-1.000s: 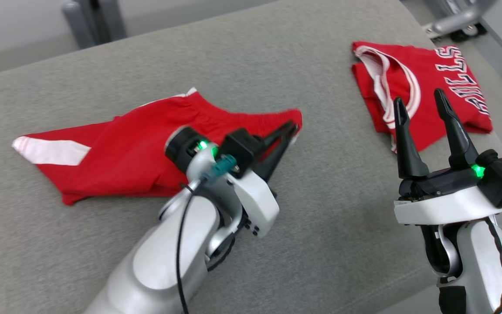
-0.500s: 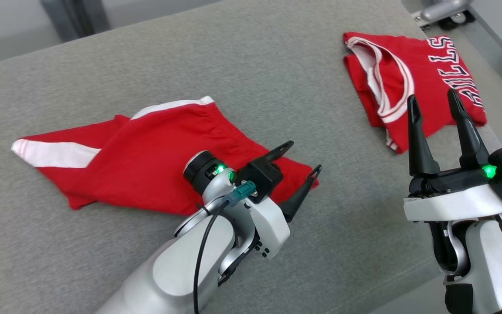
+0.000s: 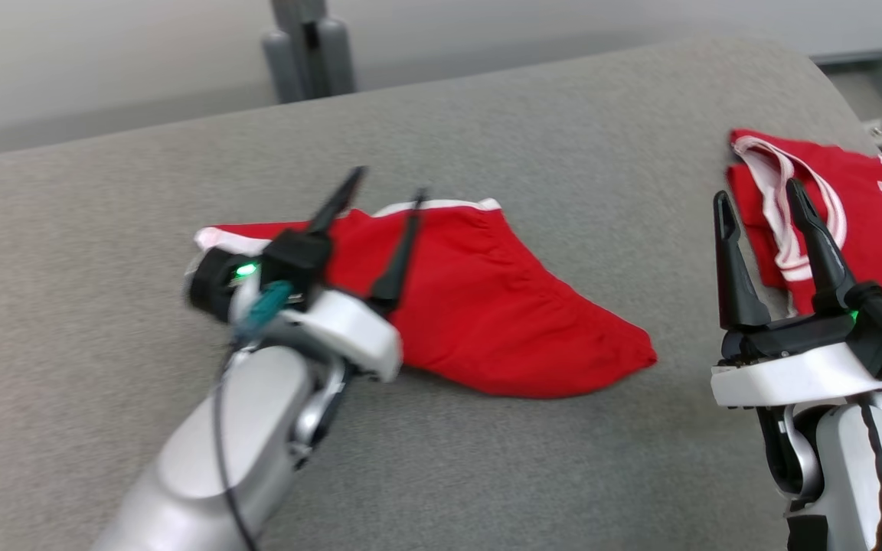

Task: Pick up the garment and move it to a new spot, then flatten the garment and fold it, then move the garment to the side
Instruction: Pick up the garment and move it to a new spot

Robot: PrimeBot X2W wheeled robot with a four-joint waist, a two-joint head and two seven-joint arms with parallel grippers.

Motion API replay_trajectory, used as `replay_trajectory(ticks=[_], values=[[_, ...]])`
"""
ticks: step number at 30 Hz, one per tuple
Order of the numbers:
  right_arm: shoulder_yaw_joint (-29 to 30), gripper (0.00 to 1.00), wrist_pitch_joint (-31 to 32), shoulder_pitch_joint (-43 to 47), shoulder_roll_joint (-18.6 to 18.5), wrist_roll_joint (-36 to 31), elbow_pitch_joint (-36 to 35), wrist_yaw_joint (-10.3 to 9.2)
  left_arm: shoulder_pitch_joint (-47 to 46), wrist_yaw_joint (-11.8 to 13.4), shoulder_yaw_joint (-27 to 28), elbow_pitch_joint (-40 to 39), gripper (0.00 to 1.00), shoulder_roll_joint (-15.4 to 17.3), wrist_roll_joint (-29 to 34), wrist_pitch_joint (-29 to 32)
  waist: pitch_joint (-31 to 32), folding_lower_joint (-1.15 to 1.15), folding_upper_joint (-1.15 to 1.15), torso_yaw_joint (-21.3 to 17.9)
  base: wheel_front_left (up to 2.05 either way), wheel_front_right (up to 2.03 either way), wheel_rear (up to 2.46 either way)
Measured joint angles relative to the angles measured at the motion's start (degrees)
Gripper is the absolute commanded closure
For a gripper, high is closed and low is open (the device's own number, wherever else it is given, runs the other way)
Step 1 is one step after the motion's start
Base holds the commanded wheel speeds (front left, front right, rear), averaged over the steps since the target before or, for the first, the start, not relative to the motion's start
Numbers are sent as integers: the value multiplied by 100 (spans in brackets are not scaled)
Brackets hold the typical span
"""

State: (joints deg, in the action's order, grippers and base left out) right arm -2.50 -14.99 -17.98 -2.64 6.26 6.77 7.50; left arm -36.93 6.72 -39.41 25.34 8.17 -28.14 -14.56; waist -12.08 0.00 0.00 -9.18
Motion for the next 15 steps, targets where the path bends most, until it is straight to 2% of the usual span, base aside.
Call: replay_trajectory(ticks=[4, 8, 11, 15], values=[[30, 0, 0, 128, -2, -42, -18, -1, 613, 311, 555, -403, 0, 483, 92, -34, 217, 0, 0, 320, 0, 0, 0], [18, 0, 0, 281, -3, -37, -27, -1, 1511, 594, 1312, -1076, 0, 712, 213, -42, 403, 0, 0, 577, 0, 0, 0], [2, 0, 0, 371, -1, -11, -21, -1, 2276, 697, 1940, -1550, 0, 675, 326, -42, 525, 0, 0, 694, 0, 0, 0], [-33, 0, -1, 547, -2, 45, -7, -1, 3125, 634, 2641, -2030, 0, 320, 521, -42, 634, 0, 0, 780, 0, 0, 0]])
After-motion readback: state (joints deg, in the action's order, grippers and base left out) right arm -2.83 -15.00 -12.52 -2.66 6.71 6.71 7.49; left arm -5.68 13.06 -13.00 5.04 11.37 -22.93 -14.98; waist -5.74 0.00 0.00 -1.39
